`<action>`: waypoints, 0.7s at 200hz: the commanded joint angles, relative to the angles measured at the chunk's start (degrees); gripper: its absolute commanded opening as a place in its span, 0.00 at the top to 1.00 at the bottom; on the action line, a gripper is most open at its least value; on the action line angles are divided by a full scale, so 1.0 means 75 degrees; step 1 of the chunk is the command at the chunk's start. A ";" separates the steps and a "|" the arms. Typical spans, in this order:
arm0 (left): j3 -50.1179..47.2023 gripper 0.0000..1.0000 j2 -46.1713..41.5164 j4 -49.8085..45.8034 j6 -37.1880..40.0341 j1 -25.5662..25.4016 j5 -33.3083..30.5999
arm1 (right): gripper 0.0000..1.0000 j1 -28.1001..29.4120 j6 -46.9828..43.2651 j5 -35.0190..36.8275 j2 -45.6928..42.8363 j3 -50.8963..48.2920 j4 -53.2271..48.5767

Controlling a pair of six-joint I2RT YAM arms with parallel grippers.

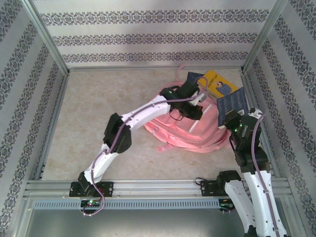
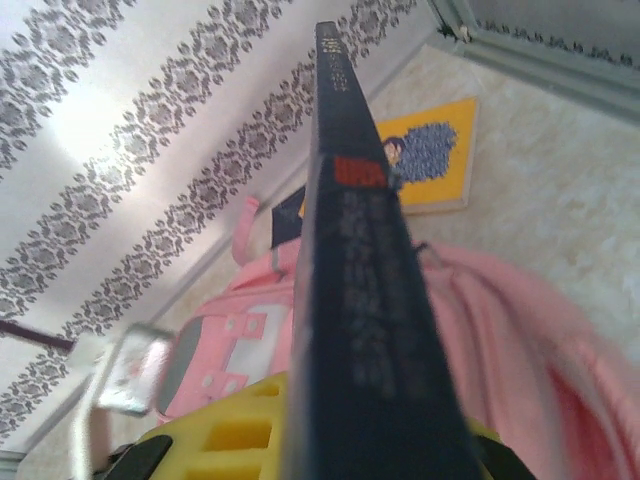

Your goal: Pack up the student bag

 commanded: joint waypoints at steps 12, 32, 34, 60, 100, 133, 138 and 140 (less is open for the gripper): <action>-0.0936 1.00 -0.1778 0.0257 -0.0086 0.0881 0.0363 | 1.00 0.0173 -0.0380 0.0500 -0.0080 0.0485 0.0018; -0.1546 1.00 -0.2467 0.0324 -0.0171 0.1290 0.0595 | 1.00 0.0236 -0.0351 0.0204 -0.0040 0.0488 0.0041; -0.1610 1.00 -0.2548 0.0346 -0.0185 0.1330 0.0604 | 1.00 0.0253 -0.0346 0.0157 -0.0034 0.0488 0.0041; -0.2326 1.00 -0.3383 0.0603 -0.0441 0.1855 0.0812 | 1.00 0.0356 -0.0102 -0.0072 -0.0164 0.0276 -0.0043; -0.2950 1.00 -0.4083 0.0895 -0.0791 0.2430 0.1172 | 1.00 0.0553 0.0341 -0.0697 -0.0649 -0.0197 -0.0302; -0.3335 1.00 -0.4376 0.1505 -0.1339 0.2778 0.1465 | 1.00 0.0781 0.0868 -0.2003 -0.0912 -0.0702 -0.0076; -0.3360 1.00 -0.4399 0.1574 -0.1401 0.2819 0.1476 | 1.00 0.0829 0.0964 -0.2169 -0.0950 -0.0794 -0.0036; -0.3370 1.00 -0.4408 0.1605 -0.1433 0.2826 0.1492 | 1.00 0.0858 0.1000 -0.2226 -0.0965 -0.0828 -0.0031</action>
